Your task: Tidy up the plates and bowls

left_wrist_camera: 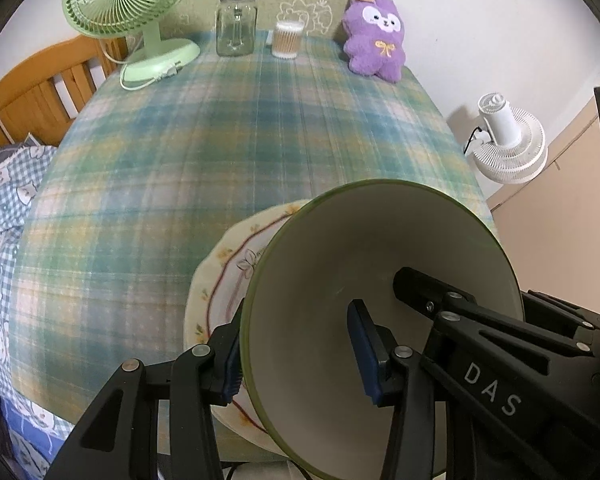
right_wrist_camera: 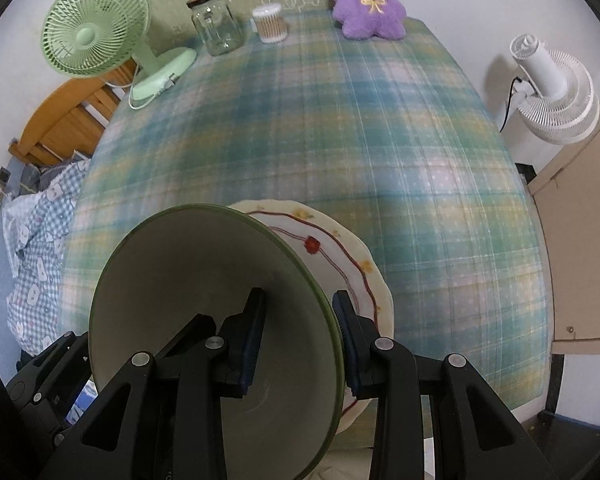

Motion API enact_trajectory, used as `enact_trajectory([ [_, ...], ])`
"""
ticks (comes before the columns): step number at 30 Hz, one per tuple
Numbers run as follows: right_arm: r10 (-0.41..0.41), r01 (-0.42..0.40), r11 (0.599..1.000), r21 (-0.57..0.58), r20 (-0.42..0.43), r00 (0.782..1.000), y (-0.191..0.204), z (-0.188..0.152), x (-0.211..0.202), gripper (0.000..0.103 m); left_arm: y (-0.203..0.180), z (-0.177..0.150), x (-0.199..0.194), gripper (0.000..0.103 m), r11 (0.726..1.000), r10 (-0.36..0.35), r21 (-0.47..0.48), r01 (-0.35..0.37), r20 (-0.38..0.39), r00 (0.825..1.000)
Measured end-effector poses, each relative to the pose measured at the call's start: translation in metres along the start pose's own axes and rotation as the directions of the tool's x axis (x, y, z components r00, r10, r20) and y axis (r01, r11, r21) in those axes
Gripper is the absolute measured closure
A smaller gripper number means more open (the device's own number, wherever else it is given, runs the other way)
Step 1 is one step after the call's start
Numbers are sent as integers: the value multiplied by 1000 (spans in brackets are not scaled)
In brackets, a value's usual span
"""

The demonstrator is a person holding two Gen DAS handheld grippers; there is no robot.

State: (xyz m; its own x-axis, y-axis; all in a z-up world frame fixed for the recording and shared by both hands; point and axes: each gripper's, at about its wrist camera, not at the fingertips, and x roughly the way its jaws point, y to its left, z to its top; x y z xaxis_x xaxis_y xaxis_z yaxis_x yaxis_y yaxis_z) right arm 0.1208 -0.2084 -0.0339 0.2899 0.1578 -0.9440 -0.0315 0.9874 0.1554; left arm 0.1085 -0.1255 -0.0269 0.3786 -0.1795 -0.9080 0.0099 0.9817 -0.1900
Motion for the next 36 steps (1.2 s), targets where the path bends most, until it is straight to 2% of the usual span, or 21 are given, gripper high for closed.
enact_trajectory([
  [12, 20, -20, 999, -44, -4, 1000, -1, 8, 10, 66, -6, 3, 11, 58, 998, 52, -26, -52, -8, 999],
  [16, 49, -49, 996, -69, -1, 999, 1, 9, 9, 66, -1, 4, 14, 57, 996, 58, -59, -60, -26, 998],
  [19, 44, -43, 996, -76, 12, 999, -1, 9, 6, 66, 0, 3, 13, 53, 996, 60, -71, -61, -21, 998],
  [21, 36, -35, 997, -71, 20, 999, -3, 8, 4, 65, -2, 3, 12, 43, 996, 58, -64, -59, -17, 998],
  [23, 27, -25, 998, -63, 27, 999, -5, 7, 1, 58, -5, 2, 10, 29, 998, 45, -48, -45, -12, 999],
  [27, 38, -35, 998, -53, 51, 998, -5, 4, -8, 48, -15, 1, -1, 17, 999, 46, 1, -46, 19, 999],
  [36, 6, 3, 998, -60, 153, 988, 12, -5, -41, 31, -5, -1, -31, 10, 998, 65, 17, -67, 98, 993],
])
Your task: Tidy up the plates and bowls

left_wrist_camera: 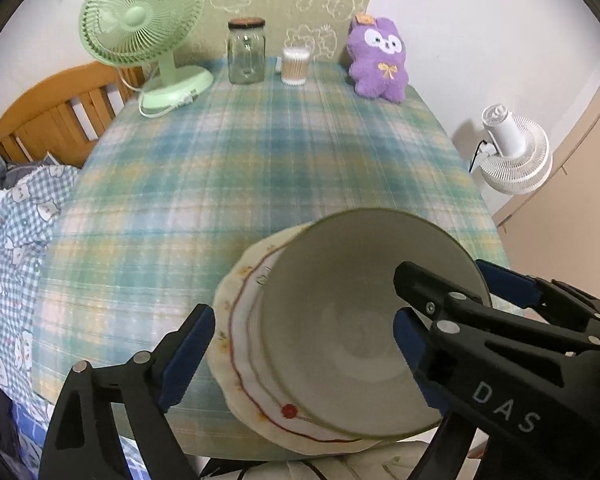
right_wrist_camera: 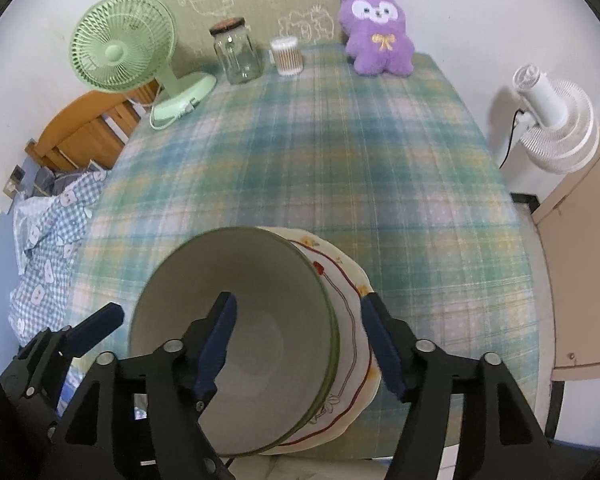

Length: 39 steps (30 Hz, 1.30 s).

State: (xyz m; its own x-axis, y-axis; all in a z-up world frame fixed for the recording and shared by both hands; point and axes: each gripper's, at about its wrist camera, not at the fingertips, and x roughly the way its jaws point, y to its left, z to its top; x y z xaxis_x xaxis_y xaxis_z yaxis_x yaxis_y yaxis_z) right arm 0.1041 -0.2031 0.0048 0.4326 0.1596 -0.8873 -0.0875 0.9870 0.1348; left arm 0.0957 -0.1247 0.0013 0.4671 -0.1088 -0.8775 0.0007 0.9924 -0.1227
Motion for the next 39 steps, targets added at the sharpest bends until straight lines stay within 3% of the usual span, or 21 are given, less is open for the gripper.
enact_trajectory([
  [7, -67, 66, 998, 10, 107, 992, 29, -2, -32, 28, 24, 3, -32, 7, 998, 4, 69, -11, 109, 994],
  [12, -83, 78, 996, 33, 213, 973, 57, -9, -60, 27, 45, -2, -64, 3, 991, 32, 120, -63, 246, 969],
  [22, -178, 164, 984, 72, 328, 928, 102, -31, -84, 27, 110, -11, -94, 2, 993, -12, 113, -25, 315, 949],
  [29, -176, 172, 984, 44, 367, 913, 120, -54, -88, 27, 134, -28, -101, 1, 988, 98, 74, -135, 375, 922],
  [32, -161, 163, 986, 29, 384, 909, 122, -66, -86, 27, 145, -41, -103, 1, 990, 106, 43, -131, 371, 922],
  [39, -139, 158, 987, -12, 418, 898, 121, -102, -83, 27, 148, -78, -108, 1, 993, 104, 7, -118, 422, 900],
])
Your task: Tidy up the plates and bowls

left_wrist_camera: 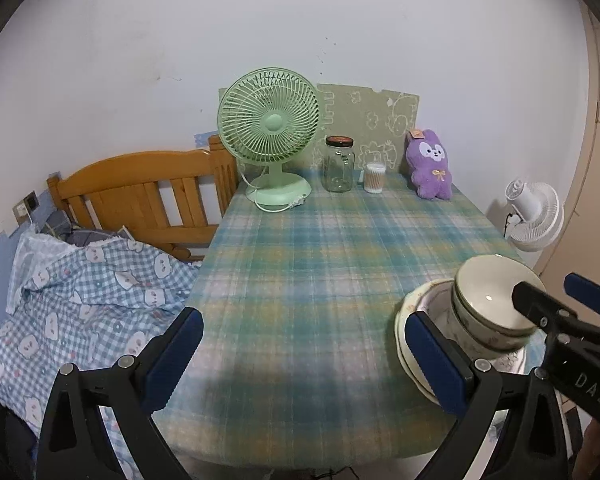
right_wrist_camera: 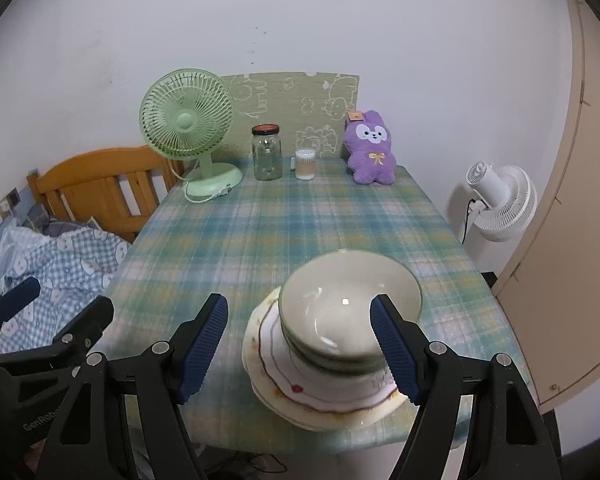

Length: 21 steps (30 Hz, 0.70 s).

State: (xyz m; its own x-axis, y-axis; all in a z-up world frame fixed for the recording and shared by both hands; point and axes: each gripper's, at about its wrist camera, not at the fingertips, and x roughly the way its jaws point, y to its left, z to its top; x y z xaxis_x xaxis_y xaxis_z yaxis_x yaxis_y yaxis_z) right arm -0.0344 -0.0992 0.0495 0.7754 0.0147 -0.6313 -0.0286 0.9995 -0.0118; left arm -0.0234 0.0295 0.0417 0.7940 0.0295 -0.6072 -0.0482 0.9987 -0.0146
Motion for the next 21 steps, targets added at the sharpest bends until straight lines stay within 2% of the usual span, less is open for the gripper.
enact_trajectory([
  [4, -10, 10, 1000, -11, 28, 1000, 0, -23, -5, 18, -1, -19, -6, 1, 1000, 8, -14, -8, 13, 1000],
  [13, -8, 7, 1000, 7, 65, 998, -4, -63, -7, 18, -2, -51, -10, 1, 1000, 16, -5, -15, 33, 999],
  [21, 5, -7, 1000, 16, 77, 997, -8, -73, -8, 18, -5, -63, -15, 1, 1000, 13, -9, -13, 45, 999],
])
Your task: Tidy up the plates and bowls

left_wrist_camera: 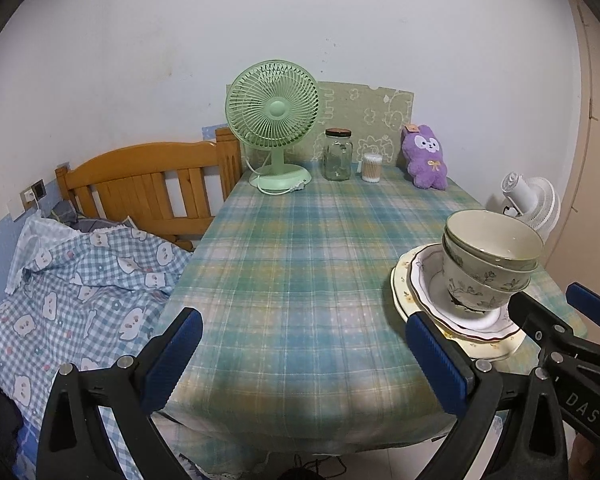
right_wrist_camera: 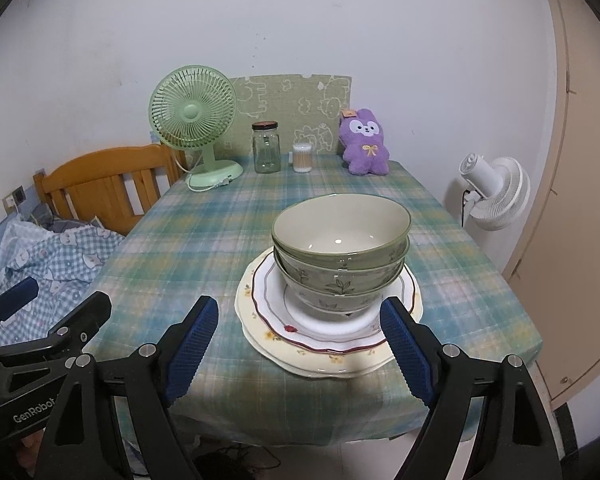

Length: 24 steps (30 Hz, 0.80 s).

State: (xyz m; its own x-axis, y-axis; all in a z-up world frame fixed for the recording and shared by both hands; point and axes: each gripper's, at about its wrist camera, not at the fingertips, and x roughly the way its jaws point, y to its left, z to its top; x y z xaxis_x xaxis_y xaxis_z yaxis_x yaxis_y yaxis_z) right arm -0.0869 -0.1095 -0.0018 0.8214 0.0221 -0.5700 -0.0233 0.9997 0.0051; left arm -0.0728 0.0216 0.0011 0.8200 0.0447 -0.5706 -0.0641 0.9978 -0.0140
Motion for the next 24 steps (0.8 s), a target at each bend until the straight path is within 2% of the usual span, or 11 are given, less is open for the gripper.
enact_trajectory([
  [8, 12, -12, 1000, 14, 1, 1000, -3, -1, 2, 18, -3, 1, -2, 0, 1000, 13, 7, -13, 19, 1000],
  [24, 19, -18, 999, 27, -24, 1000, -8, -1, 11, 18, -3, -1, 2, 0, 1000, 17, 4, -18, 3, 1000],
])
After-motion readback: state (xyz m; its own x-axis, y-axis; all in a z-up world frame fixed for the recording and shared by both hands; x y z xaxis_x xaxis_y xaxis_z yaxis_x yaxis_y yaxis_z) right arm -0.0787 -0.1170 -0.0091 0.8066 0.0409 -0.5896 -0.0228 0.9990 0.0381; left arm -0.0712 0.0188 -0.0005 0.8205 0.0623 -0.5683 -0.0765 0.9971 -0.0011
